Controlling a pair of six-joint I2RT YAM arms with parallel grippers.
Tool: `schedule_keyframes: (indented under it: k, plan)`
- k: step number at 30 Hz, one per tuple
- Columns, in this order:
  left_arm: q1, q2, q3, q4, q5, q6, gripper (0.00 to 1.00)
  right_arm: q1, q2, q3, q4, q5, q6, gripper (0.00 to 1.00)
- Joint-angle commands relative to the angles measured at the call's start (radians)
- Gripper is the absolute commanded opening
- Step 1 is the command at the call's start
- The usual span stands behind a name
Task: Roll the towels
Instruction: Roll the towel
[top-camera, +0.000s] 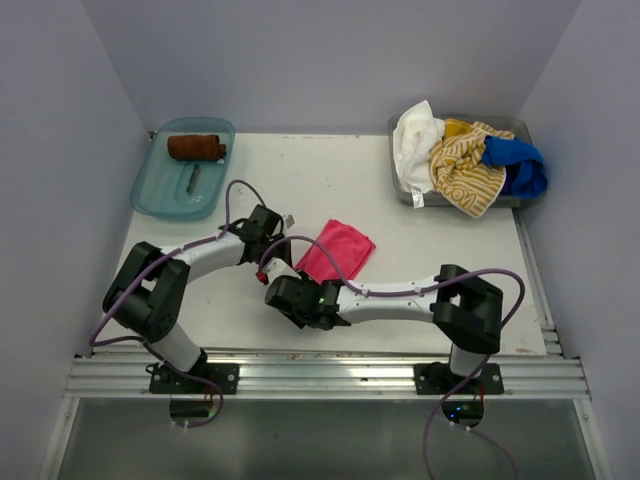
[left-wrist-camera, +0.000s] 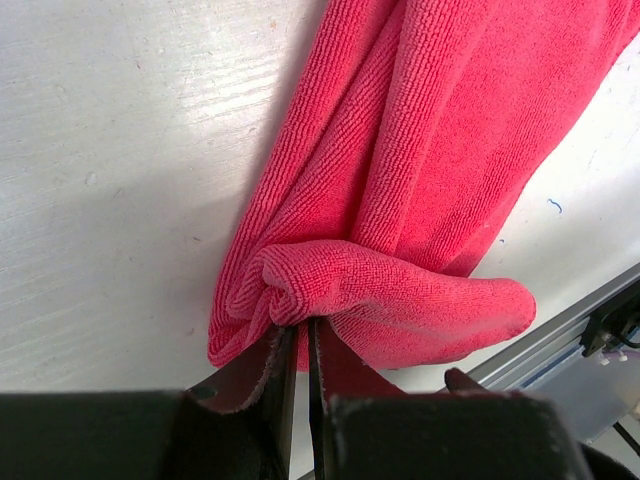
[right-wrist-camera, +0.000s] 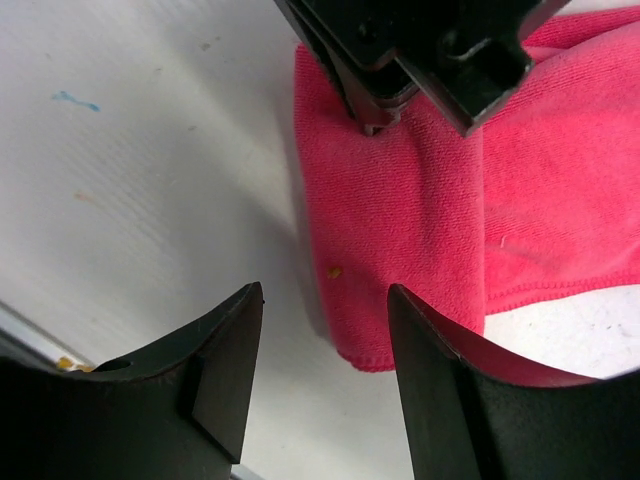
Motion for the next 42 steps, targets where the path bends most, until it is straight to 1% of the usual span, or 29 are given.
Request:
schedule_keyframes:
  k: [1, 5, 11, 14, 15, 17, 18, 21, 25, 27, 31, 33, 35, 36, 37, 39, 42]
  plan:
    - [-0.002, 0.012, 0.024, -0.006, 0.007, 0.036, 0.12, -0.004, 0.009, 0.024, 0.084, 0.073, -0.095, 0.57]
    - [-0.002, 0.007, 0.021, -0.006, 0.006, 0.035, 0.12, -0.004, 0.047, 0.019, 0.113, 0.084, -0.127, 0.57]
    - [0.001, -0.006, 0.010, -0.009, 0.000, 0.030, 0.13, -0.004, 0.123, -0.025, 0.178, 0.114, -0.128, 0.56]
    - [-0.001, -0.014, 0.002, -0.009, 0.001, 0.027, 0.14, -0.004, 0.150, -0.051, 0.221, 0.113, -0.114, 0.45]
    - [0.001, -0.017, 0.004, -0.010, 0.006, 0.027, 0.15, -0.006, 0.150, -0.059, 0.227, 0.108, -0.108, 0.32]
    - [0.006, -0.034, 0.004, -0.018, 0.009, 0.024, 0.17, -0.006, 0.124, -0.069, 0.244, 0.081, -0.085, 0.19]
    - [0.013, -0.042, 0.004, -0.016, 0.039, 0.023, 0.18, -0.007, 0.111, -0.086, 0.254, 0.068, -0.080, 0.10]
    - [0.064, -0.082, -0.001, 0.006, 0.151, 0.026, 0.22, -0.022, 0.055, -0.112, 0.273, 0.010, -0.049, 0.00]
    - [0.134, -0.129, 0.024, -0.012, 0.219, 0.041, 0.27, -0.078, -0.006, -0.146, 0.300, -0.123, 0.000, 0.00]
    - [0.159, -0.140, 0.045, -0.038, 0.221, 0.053, 0.28, -0.096, -0.040, -0.165, 0.310, -0.171, 0.030, 0.00]
    - [0.191, -0.171, 0.050, -0.056, 0.239, 0.061, 0.32, -0.171, -0.083, -0.191, 0.340, -0.344, 0.083, 0.00]
    - [0.208, -0.174, 0.048, -0.069, 0.241, 0.066, 0.33, -0.193, -0.098, -0.206, 0.353, -0.398, 0.113, 0.00]
    - [0.217, -0.189, 0.041, -0.070, 0.239, 0.069, 0.37, -0.222, -0.113, -0.212, 0.362, -0.459, 0.139, 0.00]
    - [0.222, -0.194, 0.028, -0.070, 0.239, 0.067, 0.37, -0.240, -0.118, -0.217, 0.366, -0.461, 0.148, 0.00]
    - [0.222, -0.203, 0.022, -0.072, 0.239, 0.066, 0.44, -0.248, -0.127, -0.221, 0.380, -0.507, 0.156, 0.00]
    - [0.222, -0.214, -0.008, -0.058, 0.257, 0.050, 0.55, -0.272, -0.135, -0.231, 0.396, -0.568, 0.187, 0.00]
    - [0.220, -0.247, -0.067, -0.012, 0.285, 0.015, 0.65, -0.295, -0.141, -0.232, 0.412, -0.636, 0.211, 0.00]
